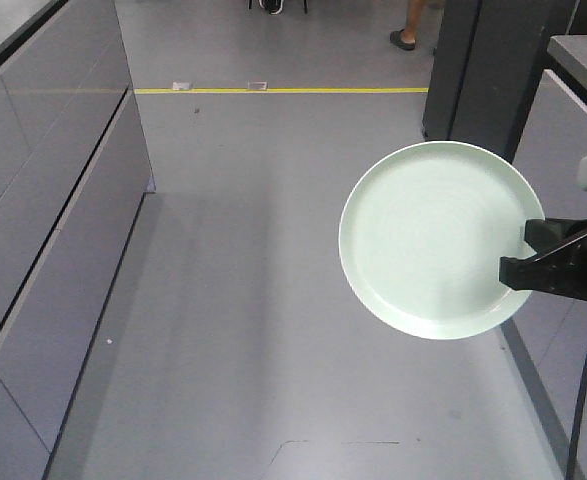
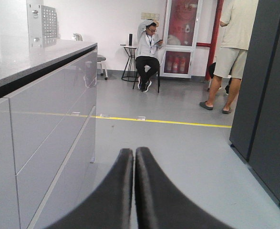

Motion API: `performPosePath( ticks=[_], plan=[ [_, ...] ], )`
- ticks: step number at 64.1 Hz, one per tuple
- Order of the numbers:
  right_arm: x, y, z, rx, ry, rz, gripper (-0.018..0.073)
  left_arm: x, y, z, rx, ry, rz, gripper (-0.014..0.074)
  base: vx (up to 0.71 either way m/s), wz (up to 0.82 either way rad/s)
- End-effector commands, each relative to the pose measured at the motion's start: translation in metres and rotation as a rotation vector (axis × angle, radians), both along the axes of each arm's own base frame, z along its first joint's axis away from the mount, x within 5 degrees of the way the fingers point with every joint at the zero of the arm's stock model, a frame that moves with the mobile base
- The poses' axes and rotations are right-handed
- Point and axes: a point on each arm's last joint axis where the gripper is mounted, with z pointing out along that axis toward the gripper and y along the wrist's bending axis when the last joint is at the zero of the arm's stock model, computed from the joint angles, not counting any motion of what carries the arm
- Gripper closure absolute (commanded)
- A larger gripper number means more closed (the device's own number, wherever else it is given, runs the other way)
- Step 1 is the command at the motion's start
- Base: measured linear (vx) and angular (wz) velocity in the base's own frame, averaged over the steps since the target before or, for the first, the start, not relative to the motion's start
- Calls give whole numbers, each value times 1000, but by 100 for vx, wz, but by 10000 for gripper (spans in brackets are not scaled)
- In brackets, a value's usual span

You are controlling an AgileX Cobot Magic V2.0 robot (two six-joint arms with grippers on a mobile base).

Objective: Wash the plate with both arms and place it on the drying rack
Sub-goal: 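Continue driving down the aisle with the plate held in the right gripper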

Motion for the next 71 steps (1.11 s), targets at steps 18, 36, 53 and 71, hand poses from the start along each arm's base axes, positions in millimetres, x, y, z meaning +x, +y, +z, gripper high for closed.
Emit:
performPosePath(
  ticks=[18,36,53,71],
  plan=[
    [1,-3,19,7,-110,-33,568,-1,-1,3,-2,-78,-10,601,9,-1],
    [1,-3,19,7,-110,-33,568,-1,-1,3,-2,-78,-10,601,10,-2],
    [1,-3,19,7,-110,-33,568,-1,-1,3,-2,-78,-10,601,11,-1],
    [1,-3,19,7,-110,-33,568,-1,-1,3,-2,-78,-10,601,12,-1]
  ],
)
